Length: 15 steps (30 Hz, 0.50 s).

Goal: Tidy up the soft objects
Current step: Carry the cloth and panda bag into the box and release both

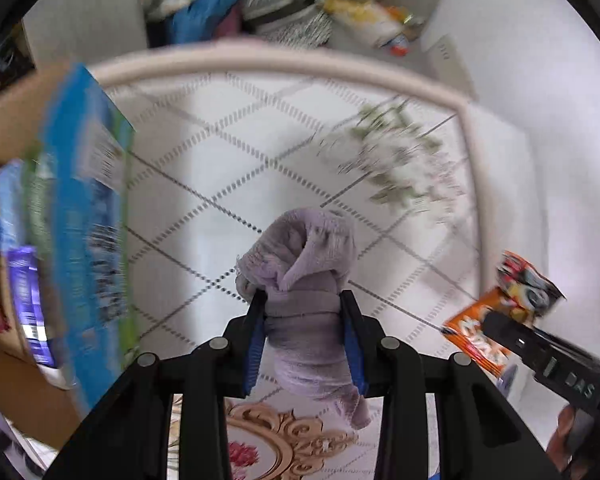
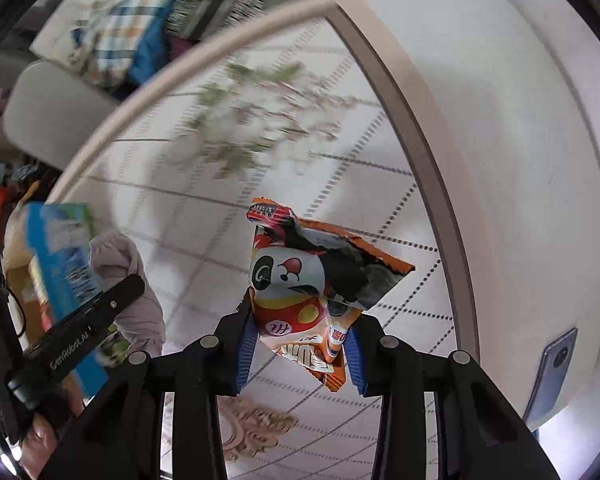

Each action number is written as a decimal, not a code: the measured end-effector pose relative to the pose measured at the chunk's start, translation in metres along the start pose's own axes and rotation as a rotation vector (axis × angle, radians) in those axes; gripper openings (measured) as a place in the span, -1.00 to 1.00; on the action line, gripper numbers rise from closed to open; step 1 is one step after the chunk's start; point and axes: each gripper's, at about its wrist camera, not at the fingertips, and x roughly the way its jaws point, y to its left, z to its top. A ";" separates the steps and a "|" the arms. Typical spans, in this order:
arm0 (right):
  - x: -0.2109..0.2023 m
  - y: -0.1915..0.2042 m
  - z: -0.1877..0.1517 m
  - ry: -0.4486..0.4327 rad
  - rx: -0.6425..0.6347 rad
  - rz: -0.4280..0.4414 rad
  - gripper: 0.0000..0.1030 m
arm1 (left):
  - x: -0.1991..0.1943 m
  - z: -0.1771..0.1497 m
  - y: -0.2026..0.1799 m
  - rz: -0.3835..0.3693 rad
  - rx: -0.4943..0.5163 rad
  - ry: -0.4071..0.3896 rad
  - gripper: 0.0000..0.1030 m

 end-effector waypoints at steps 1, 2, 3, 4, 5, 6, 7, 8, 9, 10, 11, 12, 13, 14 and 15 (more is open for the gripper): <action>-0.011 0.010 -0.005 -0.016 -0.021 0.011 -0.21 | -0.016 0.001 0.006 -0.006 0.008 -0.024 -0.38; -0.020 0.016 -0.009 -0.025 -0.039 0.021 -0.21 | -0.039 -0.002 0.013 -0.015 0.018 -0.057 -0.38; -0.030 0.026 -0.015 -0.036 -0.061 0.034 -0.21 | -0.063 0.005 0.031 -0.021 0.022 -0.081 -0.38; -0.040 0.040 -0.021 -0.047 -0.085 0.050 -0.21 | -0.085 0.006 0.048 -0.022 0.022 -0.103 -0.38; -0.049 0.053 -0.029 -0.056 -0.106 0.063 -0.21 | -0.102 0.006 0.061 -0.021 0.023 -0.121 -0.38; -0.059 0.069 -0.037 -0.066 -0.132 0.079 -0.21 | -0.122 0.005 0.075 -0.019 0.024 -0.140 -0.38; -0.065 0.087 -0.045 -0.075 -0.159 0.094 -0.21 | -0.142 0.002 0.090 -0.012 0.023 -0.157 -0.38; -0.073 0.106 -0.053 -0.084 -0.189 0.110 -0.21 | -0.155 0.000 0.102 -0.002 0.024 -0.166 -0.38; -0.078 0.122 -0.061 -0.087 -0.214 0.125 -0.21 | -0.167 0.000 0.115 0.010 0.022 -0.174 -0.38; -0.081 0.142 -0.069 -0.085 -0.242 0.145 -0.21 | -0.178 -0.002 0.132 0.026 0.020 -0.182 -0.38; -0.082 0.163 -0.077 -0.084 -0.270 0.160 -0.21 | -0.182 -0.001 0.145 0.046 0.023 -0.185 -0.38; -0.084 0.180 -0.086 -0.087 -0.291 0.164 -0.21 | -0.189 -0.004 0.159 0.071 0.025 -0.188 -0.38; -0.083 0.202 -0.094 -0.087 -0.327 0.162 -0.21 | -0.193 -0.006 0.175 0.101 0.025 -0.187 -0.38; -0.079 0.220 -0.100 -0.086 -0.358 0.157 -0.21 | -0.195 -0.006 0.191 0.133 0.024 -0.182 -0.38; -0.074 0.241 -0.106 -0.084 -0.388 0.148 -0.21 | -0.198 -0.006 0.202 0.151 0.023 -0.176 -0.38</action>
